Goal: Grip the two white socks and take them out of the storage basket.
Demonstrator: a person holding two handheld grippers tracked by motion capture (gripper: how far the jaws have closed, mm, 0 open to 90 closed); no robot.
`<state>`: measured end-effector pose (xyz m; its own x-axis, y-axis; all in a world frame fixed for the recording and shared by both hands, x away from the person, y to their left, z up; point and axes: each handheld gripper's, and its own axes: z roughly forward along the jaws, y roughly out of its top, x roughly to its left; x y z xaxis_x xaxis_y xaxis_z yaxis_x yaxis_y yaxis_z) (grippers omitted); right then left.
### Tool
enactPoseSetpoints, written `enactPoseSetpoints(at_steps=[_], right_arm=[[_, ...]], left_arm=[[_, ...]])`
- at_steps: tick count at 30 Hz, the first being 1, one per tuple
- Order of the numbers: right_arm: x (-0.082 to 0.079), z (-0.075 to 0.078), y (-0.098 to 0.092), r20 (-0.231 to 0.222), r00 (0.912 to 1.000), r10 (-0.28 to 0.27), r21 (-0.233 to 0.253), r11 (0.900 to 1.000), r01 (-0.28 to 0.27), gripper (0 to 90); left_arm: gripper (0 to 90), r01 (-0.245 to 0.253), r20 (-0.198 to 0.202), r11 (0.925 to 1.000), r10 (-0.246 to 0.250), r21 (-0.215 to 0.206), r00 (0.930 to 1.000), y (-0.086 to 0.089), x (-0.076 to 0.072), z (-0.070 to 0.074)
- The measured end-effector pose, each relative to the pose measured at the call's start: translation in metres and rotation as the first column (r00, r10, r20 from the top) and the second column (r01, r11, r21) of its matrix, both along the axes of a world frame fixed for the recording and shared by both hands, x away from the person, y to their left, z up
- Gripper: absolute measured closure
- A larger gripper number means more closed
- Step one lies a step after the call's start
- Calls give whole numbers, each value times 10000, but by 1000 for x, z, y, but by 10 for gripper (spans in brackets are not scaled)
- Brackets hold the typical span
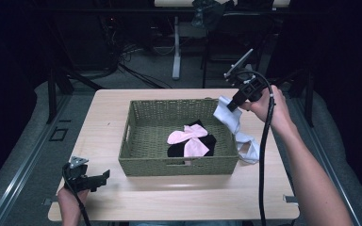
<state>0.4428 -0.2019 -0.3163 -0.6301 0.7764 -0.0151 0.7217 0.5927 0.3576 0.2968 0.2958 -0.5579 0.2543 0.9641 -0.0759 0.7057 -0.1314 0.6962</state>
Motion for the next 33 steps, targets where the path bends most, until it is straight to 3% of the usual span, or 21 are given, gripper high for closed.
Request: enactPoseSetpoints(at_steps=[7,17,26,33], right_arm=[[-4,3,-24,-21,9994,-349,-74,9994,348,792],[-3,-13,-59,-193,9933,-1142,-94,9934,1140,792],[2,-56,-82,-516,9817,-1831,-139,9831,1826,791],[7,-111,-94,-1126,9683,-2230,-246,9748,2216,791]], left_arm=[[5,-31,10,10000,31,-24,10000,0,0,0],[6,-60,42,10000,60,-45,10000,-1,1,-1],[6,-60,31,10000,60,-42,10000,-1,1,-1],[6,40,101,10000,-40,-62,9999,-2,1,-1]])
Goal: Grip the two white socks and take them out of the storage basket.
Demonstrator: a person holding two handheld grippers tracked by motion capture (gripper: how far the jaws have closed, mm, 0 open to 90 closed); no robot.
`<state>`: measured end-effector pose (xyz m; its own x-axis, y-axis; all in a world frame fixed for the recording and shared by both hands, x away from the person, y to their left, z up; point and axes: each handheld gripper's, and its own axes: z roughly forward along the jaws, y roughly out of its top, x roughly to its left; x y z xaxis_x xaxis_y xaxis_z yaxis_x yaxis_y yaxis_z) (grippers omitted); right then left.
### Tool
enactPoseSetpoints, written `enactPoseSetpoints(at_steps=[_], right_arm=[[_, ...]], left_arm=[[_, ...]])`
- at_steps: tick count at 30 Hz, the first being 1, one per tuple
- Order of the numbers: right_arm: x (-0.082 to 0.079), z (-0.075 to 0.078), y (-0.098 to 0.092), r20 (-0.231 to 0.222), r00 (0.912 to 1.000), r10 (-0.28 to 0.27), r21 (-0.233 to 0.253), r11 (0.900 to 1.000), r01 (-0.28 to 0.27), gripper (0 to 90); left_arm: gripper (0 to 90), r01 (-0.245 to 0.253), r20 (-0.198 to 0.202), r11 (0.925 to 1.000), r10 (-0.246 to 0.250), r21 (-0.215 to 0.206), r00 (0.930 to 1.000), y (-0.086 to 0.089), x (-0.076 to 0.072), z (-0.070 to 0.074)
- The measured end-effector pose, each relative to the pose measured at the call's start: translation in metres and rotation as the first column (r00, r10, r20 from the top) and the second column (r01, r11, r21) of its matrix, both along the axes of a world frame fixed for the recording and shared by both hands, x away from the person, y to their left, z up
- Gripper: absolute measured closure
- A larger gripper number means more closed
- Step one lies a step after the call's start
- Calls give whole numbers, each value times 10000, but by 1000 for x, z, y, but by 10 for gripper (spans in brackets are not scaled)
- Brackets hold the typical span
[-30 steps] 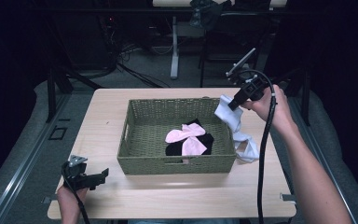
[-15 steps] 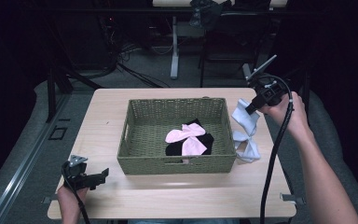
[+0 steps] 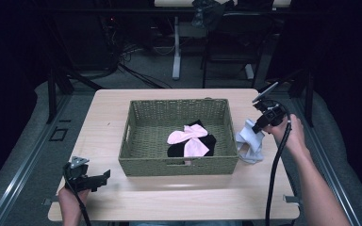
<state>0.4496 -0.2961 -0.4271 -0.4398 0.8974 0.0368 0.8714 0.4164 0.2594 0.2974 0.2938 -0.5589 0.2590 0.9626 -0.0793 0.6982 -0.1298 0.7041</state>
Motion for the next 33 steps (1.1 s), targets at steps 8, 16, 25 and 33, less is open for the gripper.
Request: enactPoseSetpoints(at_steps=[8,16,25,33], right_arm=[[4,-43,-9,-139,9992,-384,100,9992,385,778],[1,-67,-14,-145,9975,-691,226,9973,694,621],[-32,-43,-23,1174,9887,-935,837,9929,840,254],[-72,-35,-31,2016,9760,-818,1382,9889,543,117]], left_arm=[[6,-3,-21,10000,3,11,10000,0,0,0],[6,12,-41,10000,-12,-15,10000,0,0,0],[6,33,-44,10000,-33,3,10000,-1,0,-1],[6,75,-101,10000,-74,35,9999,-2,1,-1]])
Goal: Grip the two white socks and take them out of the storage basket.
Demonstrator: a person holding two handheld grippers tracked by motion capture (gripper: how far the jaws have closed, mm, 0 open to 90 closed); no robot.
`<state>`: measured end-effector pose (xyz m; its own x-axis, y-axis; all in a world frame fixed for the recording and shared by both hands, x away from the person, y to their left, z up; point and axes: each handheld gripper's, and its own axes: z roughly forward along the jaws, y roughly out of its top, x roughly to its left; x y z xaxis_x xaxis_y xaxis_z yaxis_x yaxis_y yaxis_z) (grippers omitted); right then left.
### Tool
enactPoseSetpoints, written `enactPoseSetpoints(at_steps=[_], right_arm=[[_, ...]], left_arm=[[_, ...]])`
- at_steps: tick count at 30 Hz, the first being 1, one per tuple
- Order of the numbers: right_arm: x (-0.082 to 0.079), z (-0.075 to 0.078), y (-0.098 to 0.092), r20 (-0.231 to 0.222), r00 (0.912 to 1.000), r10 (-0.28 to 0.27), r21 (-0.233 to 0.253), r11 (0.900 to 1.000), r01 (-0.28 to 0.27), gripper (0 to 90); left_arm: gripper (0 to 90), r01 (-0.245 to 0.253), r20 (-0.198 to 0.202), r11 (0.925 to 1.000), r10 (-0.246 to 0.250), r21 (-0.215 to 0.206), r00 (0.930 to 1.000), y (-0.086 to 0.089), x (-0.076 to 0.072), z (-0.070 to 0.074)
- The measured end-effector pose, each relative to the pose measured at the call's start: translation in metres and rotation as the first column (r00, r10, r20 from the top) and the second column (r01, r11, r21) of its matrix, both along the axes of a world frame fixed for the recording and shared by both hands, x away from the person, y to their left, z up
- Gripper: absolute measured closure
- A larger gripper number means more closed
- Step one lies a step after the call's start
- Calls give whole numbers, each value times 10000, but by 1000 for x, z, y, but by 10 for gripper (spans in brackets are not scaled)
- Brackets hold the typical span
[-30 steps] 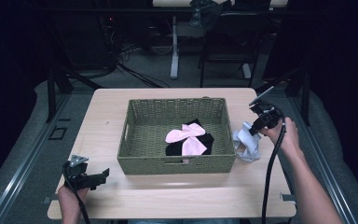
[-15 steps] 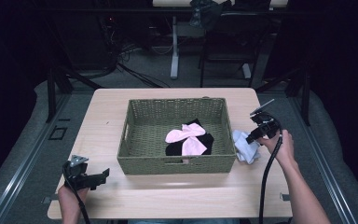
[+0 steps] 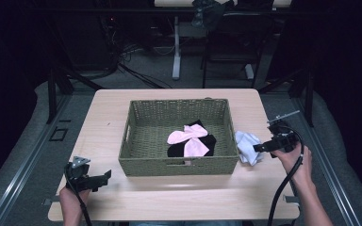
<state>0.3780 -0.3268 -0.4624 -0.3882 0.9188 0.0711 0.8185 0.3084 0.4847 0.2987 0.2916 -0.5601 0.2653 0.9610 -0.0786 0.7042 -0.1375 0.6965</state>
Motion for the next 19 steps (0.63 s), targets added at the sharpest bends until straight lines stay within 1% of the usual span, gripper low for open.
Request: enactPoseSetpoints(at_steps=[1,2,3,4,6,7,9,10,11,14,15,17,18,19], right_arm=[[-6,-1,-2,35,10000,16,70,10000,-16,99],[-9,-3,-3,-27,10000,-18,-13,10000,18,86],[-13,-6,-4,-73,10000,-57,84,9999,57,74],[-17,-9,-5,13,9999,-106,127,9999,106,58],[-24,-16,-8,-17,9999,-123,175,9998,123,22],[-29,-20,-8,48,9998,-217,264,9994,215,14],[-37,-30,-11,519,9980,-351,394,9987,331,10],[-40,-34,-11,546,9975,-452,422,9982,429,1],[-42,-39,-12,464,9979,-459,475,9979,437,0],[-52,-60,-15,453,9959,-780,699,9948,747,0],[-54,-66,-16,334,9957,-861,646,9944,838,0],[-55,-70,-17,167,9964,-832,508,9953,823,0],[-56,-70,-19,200,9961,-855,516,9951,843,0],[-57,-71,-20,360,9945,-980,625,9935,957,0]], left_arm=[[6,15,-8,10000,-15,6,10000,0,0,0],[6,8,-7,10000,-8,16,10000,0,0,0],[6,5,-8,10000,-5,19,10000,0,0,0],[6,2,-6,10000,-2,18,10000,0,0,0],[6,-5,-6,10000,5,13,10000,0,0,0],[6,1,-12,10000,-1,22,10000,0,0,0],[6,21,-22,10000,-21,26,10000,-1,1,-1],[6,38,-32,10000,-38,43,10000,-2,1,-1],[6,69,-67,10000,-68,68,10000,-2,1,-1],[6,63,-64,10000,-62,55,10000,-3,2,-2],[6,83,-72,10000,-83,49,9999,-4,3,-2],[6,175,-97,9998,-174,133,9998,-5,3,-2],[6,199,-106,9997,-197,159,9998,-5,4,-2],[6,210,-112,9996,-208,177,9997,-6,4,-2]])
